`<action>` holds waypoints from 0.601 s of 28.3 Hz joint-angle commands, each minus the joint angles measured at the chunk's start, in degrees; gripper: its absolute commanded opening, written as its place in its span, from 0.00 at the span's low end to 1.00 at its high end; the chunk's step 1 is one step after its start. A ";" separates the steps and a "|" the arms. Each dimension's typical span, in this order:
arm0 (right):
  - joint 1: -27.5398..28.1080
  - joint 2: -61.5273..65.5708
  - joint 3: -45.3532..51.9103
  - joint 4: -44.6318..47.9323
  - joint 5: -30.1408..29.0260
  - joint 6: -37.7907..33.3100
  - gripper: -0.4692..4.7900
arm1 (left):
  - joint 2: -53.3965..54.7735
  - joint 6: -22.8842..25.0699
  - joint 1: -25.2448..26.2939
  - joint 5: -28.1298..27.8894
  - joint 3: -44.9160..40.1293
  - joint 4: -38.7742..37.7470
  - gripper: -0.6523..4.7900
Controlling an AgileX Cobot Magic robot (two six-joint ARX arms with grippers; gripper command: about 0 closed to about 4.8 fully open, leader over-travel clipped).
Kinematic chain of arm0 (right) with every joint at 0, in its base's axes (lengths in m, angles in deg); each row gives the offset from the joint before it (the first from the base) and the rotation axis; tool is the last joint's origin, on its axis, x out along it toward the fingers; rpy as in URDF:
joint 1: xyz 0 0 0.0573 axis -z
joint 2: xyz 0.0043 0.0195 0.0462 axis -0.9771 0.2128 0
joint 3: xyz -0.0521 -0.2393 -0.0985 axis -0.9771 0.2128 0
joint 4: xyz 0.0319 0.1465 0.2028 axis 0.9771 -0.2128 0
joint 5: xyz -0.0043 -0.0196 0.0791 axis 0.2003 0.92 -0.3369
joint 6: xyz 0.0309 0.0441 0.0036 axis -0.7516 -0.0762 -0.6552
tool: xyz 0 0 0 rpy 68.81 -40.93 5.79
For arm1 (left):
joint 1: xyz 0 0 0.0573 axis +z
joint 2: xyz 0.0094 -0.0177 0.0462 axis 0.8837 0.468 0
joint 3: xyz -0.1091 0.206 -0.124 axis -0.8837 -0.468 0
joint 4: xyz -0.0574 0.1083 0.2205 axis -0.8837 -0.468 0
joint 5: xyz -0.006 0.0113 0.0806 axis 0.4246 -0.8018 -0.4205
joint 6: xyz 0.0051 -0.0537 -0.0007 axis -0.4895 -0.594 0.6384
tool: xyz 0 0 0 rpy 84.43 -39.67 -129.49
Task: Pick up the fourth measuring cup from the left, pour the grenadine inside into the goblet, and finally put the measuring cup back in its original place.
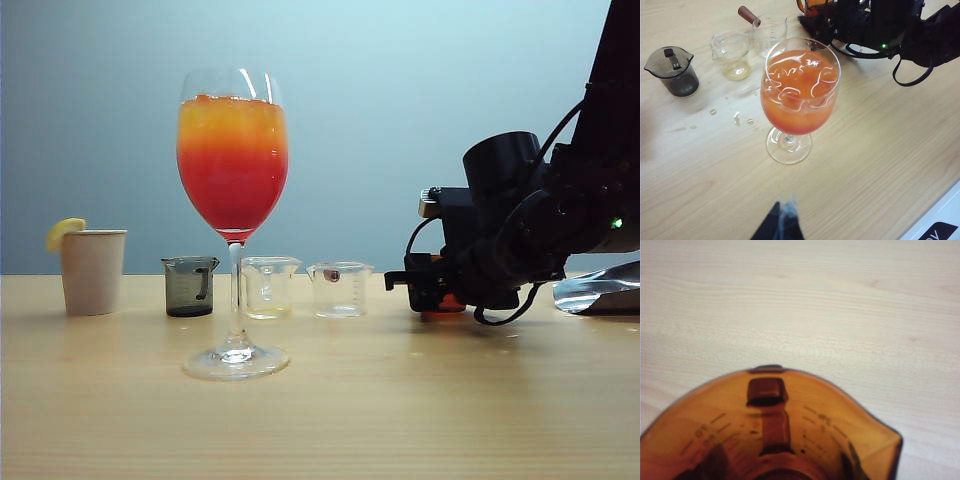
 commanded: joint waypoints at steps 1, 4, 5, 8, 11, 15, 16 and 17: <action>-0.02 -0.24 0.00 -1.27 0.07 -0.22 0.29 | -0.11 0.04 0.04 -0.15 0.31 0.55 0.11; -0.02 -0.24 -0.09 -1.16 0.07 -0.22 0.29 | -0.11 0.02 0.04 -0.15 0.31 0.55 0.11; -0.02 -0.24 -0.11 -1.16 0.07 -0.22 0.29 | -0.11 0.02 0.04 -0.15 0.31 0.55 0.11; -0.02 -0.26 -0.09 -1.22 -0.17 -0.24 0.33 | -0.11 0.04 0.04 -0.15 0.31 0.55 0.11; -0.02 -0.26 -0.09 -1.22 -1.40 -0.22 0.99 | -0.11 0.02 0.04 -0.15 0.31 0.55 0.11; -0.02 -0.31 -0.04 -1.70 -1.40 -0.22 1.00 | -0.11 0.04 0.04 -0.15 0.31 0.55 0.11; -0.02 -0.31 -0.02 -1.84 -1.40 -0.22 1.00 | -0.11 0.02 0.04 -0.15 0.31 0.55 0.11; -0.02 -0.39 0.00 -2.12 -1.40 -0.22 1.00 | -0.11 0.04 0.04 -0.15 0.31 0.55 0.11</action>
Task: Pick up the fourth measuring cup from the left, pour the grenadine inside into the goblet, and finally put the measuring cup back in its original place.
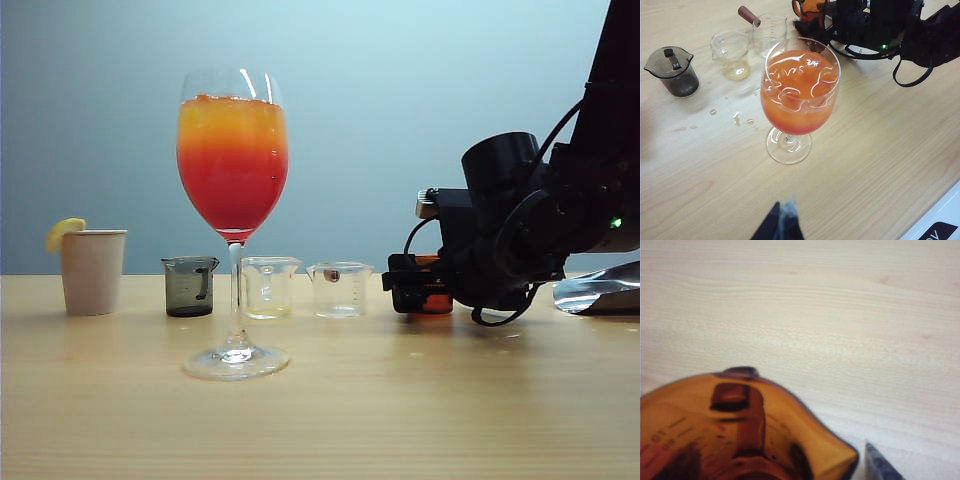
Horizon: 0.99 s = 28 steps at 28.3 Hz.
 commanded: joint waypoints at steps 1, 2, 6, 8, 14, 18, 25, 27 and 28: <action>0.00 -0.46 0.09 -1.77 -0.04 -0.02 1.00 | -0.11 0.02 0.04 -0.15 0.31 0.55 0.11; 0.00 -0.72 0.26 -2.19 -0.04 -0.02 1.00 | -0.11 0.02 0.04 -0.15 0.31 0.55 0.11; 0.00 -2.16 1.53 -2.69 -0.07 -0.04 1.00 | -0.11 0.00 0.04 -0.15 0.31 0.55 0.11; -0.02 -3.21 2.56 -2.71 -0.04 -0.04 1.00 | -0.11 0.00 0.04 -0.15 0.31 0.55 0.11; -0.02 -6.10 6.27 -2.67 -0.24 -0.13 1.00 | -0.11 0.02 0.04 -0.15 0.31 0.55 0.11; 0.04 -6.71 7.54 -2.23 -8.00 -2.47 1.00 | -0.11 0.02 0.04 -0.15 0.31 0.55 0.11; -0.04 -6.91 7.30 -0.81 -5.86 -4.24 1.00 | -0.11 0.00 0.04 -0.15 0.31 0.55 0.11; -0.02 -6.88 6.49 -0.59 -1.70 -1.03 1.00 | -0.11 0.00 0.04 -0.15 0.31 0.55 0.11; -0.02 -6.86 6.08 -0.61 -0.59 0.11 1.00 | -0.11 0.02 0.04 -0.15 0.31 0.55 0.11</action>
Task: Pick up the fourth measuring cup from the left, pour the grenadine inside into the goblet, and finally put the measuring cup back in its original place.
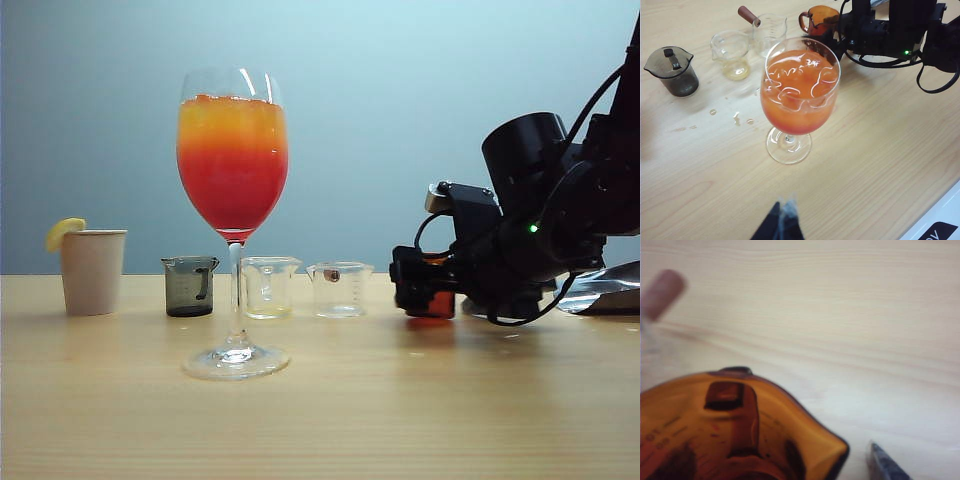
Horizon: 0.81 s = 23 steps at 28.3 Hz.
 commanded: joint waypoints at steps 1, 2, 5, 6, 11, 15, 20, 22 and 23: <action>0.13 -0.17 -2.05 1.40 6.25 5.11 1.00 | -0.11 0.02 0.04 -0.15 0.31 0.55 0.11; 0.13 -0.04 -2.69 1.42 6.23 5.66 1.00 | -0.11 0.02 0.04 -0.15 0.31 0.55 0.11; 0.17 0.02 -4.72 1.40 5.88 5.66 1.00 | -0.11 0.02 0.04 -0.15 0.31 0.55 0.11; 0.17 0.02 -5.38 1.40 5.88 5.66 1.00 | -0.11 0.02 0.04 -0.15 0.31 0.55 0.11; 0.17 -0.02 -6.93 1.05 6.03 5.84 1.00 | -0.11 0.02 0.04 -0.15 0.31 0.55 0.11; 0.13 -0.74 -6.78 -3.28 6.12 5.81 1.00 | -0.11 0.02 0.04 -0.15 0.31 0.55 0.11; -0.13 -4.55 -5.18 -9.05 6.14 5.77 1.00 | -0.11 0.02 0.04 -0.15 0.31 0.55 0.11; -0.20 -7.82 -3.41 -9.22 6.12 5.31 1.00 | -0.11 0.04 0.04 -0.15 0.31 0.55 0.11; -0.20 -9.16 -2.80 -9.77 6.12 5.31 1.00 | -0.11 0.04 0.04 -0.15 0.31 0.55 0.11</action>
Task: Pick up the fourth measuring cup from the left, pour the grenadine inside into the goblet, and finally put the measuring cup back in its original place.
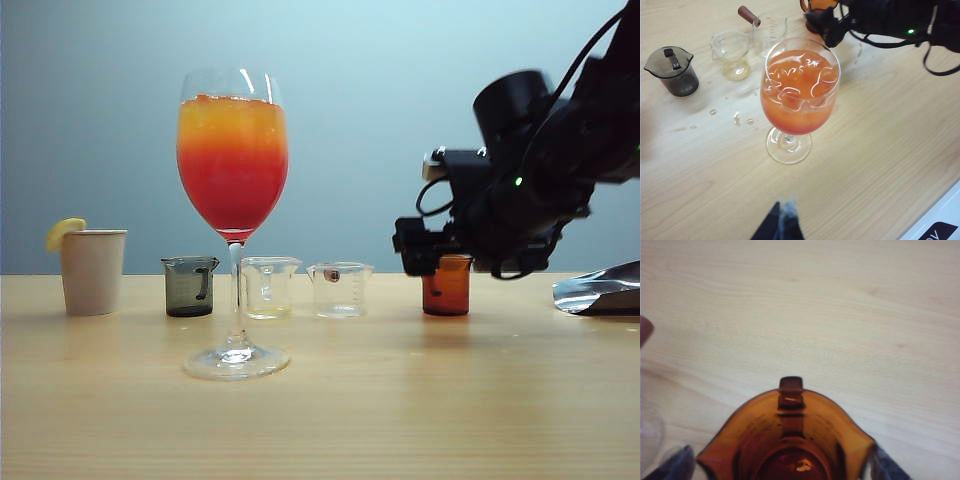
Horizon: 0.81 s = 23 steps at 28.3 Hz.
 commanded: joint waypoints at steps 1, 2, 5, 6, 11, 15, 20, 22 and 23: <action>0.00 -4.31 1.62 -0.74 0.17 -0.37 1.00 | -0.11 0.02 0.04 -0.15 0.31 0.55 0.11; 0.00 -5.49 2.14 -1.62 0.15 -0.57 1.00 | -0.11 0.04 0.04 -0.15 0.31 0.55 0.11; -0.02 -9.90 4.63 -3.98 -0.11 -1.03 1.00 | -0.11 0.04 0.04 -0.15 0.31 0.55 0.11; -0.02 -11.34 5.40 -4.81 -0.11 -1.40 1.00 | -0.11 0.04 0.04 -0.15 0.31 0.55 0.11; -0.02 -21.16 7.63 -16.48 -0.17 -1.84 0.81 | -0.11 0.02 0.04 -0.15 0.31 0.55 0.11; -0.02 -29.62 7.61 -27.63 -0.63 -1.84 0.07 | -0.11 0.07 0.04 -0.15 0.31 0.55 0.11; -0.04 -40.09 7.61 -37.94 -3.67 -1.81 0.08 | -0.11 0.22 0.04 -0.15 0.31 0.55 0.11; -0.04 -44.13 7.63 -42.58 -3.91 -1.79 0.08 | -0.11 0.22 0.04 -0.07 0.31 0.59 0.11; -0.04 -48.17 7.65 -47.19 -5.05 -1.79 0.08 | -0.11 0.22 0.04 0.02 0.31 0.57 0.11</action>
